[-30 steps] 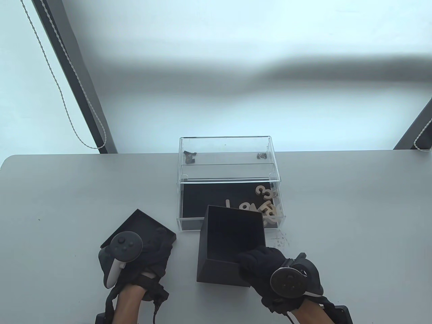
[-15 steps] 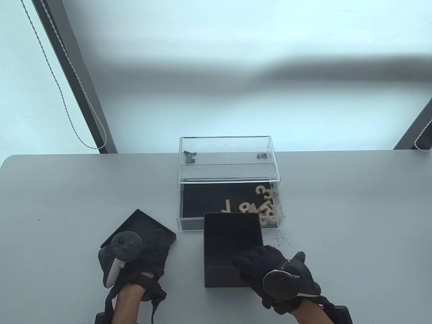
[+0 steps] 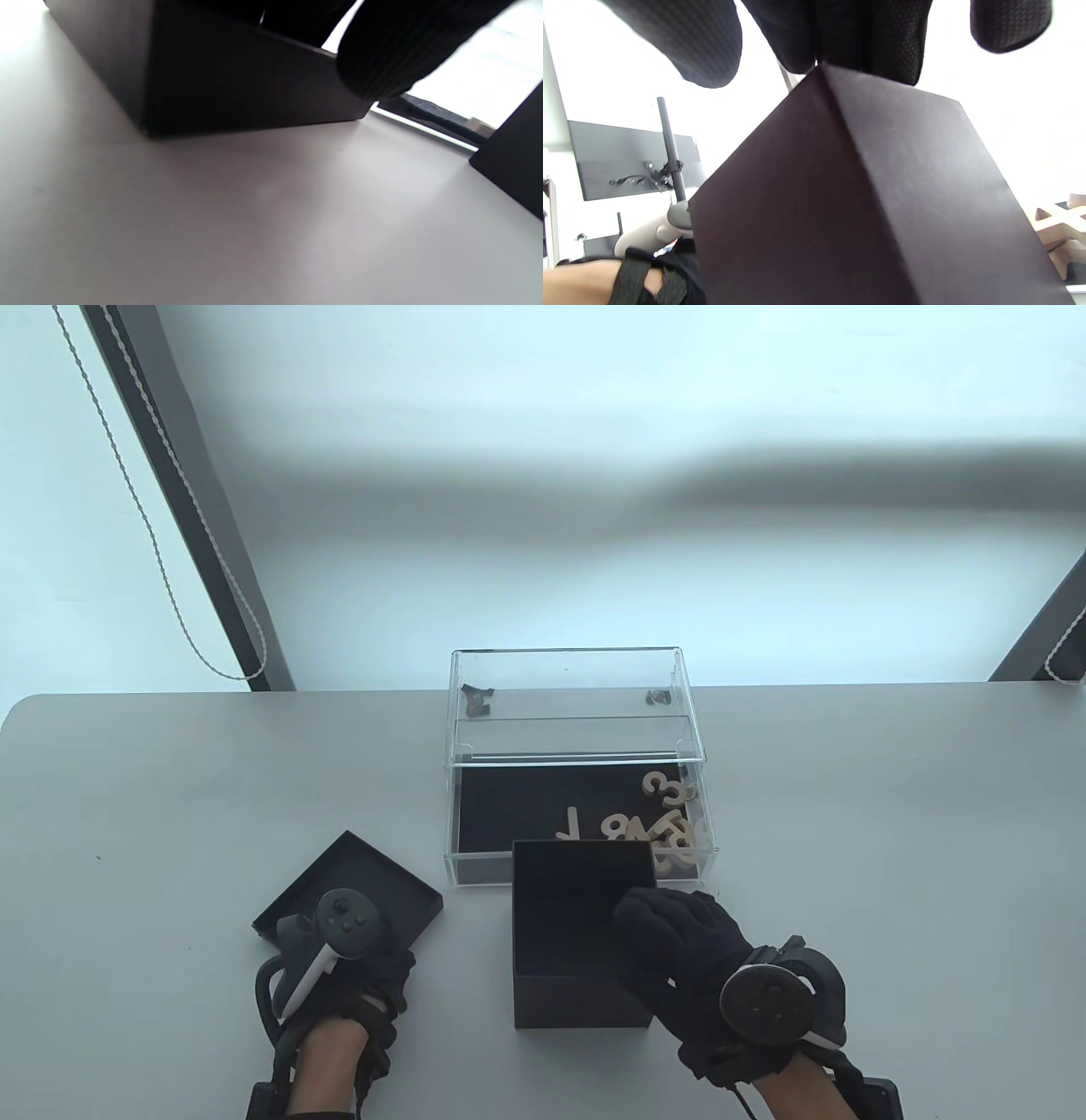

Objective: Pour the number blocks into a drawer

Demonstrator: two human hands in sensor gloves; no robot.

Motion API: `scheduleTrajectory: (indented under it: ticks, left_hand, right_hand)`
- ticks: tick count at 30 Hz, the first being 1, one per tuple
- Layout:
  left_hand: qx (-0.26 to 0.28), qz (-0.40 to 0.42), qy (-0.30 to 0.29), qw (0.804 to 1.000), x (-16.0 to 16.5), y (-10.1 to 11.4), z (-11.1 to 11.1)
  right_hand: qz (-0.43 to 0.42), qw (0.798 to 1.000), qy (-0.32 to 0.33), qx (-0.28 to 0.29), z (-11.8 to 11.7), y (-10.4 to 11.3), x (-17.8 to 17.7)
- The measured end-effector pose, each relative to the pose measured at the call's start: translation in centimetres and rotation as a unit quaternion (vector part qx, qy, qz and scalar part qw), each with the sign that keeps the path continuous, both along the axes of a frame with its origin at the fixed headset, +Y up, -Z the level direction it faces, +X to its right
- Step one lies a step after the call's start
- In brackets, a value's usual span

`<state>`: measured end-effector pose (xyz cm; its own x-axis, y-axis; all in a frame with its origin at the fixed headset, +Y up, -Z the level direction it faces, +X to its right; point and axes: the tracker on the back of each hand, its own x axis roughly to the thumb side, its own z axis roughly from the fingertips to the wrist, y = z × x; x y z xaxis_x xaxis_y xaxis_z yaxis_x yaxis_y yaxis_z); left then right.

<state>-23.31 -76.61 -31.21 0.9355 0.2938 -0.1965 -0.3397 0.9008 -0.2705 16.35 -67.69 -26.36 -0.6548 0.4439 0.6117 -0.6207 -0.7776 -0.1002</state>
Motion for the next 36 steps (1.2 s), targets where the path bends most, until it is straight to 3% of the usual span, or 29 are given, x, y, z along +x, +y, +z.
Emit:
scheduleTrajectory:
  ticks: [10,16,21,29,36]
  left_hand:
    - [0.023,-0.082,-0.021,0.996,1.1,0.2,-0.3]
    - [0.056,-0.04,-0.01,0.998,0.6,1.1,-0.2]
    - [0.127,0.027,0.024,0.991,0.0,3.5,0.4]
    - [0.22,0.167,0.081,0.958,-1.8,5.8,1.7]
    - [0.269,0.297,0.12,0.908,-3.1,6.4,2.3]
  right_hand:
    - [-0.087,0.993,-0.048,-0.067,-1.4,-1.2,2.0]
    - [-0.115,0.986,-0.062,-0.109,-2.0,-2.2,2.6]
    - [-0.134,0.98,-0.065,-0.135,-2.4,-2.9,2.9]
    - [-0.139,0.977,-0.065,-0.151,-2.4,-3.1,2.8]
    - [-0.139,0.976,-0.064,-0.155,-2.4,-3.2,2.7]
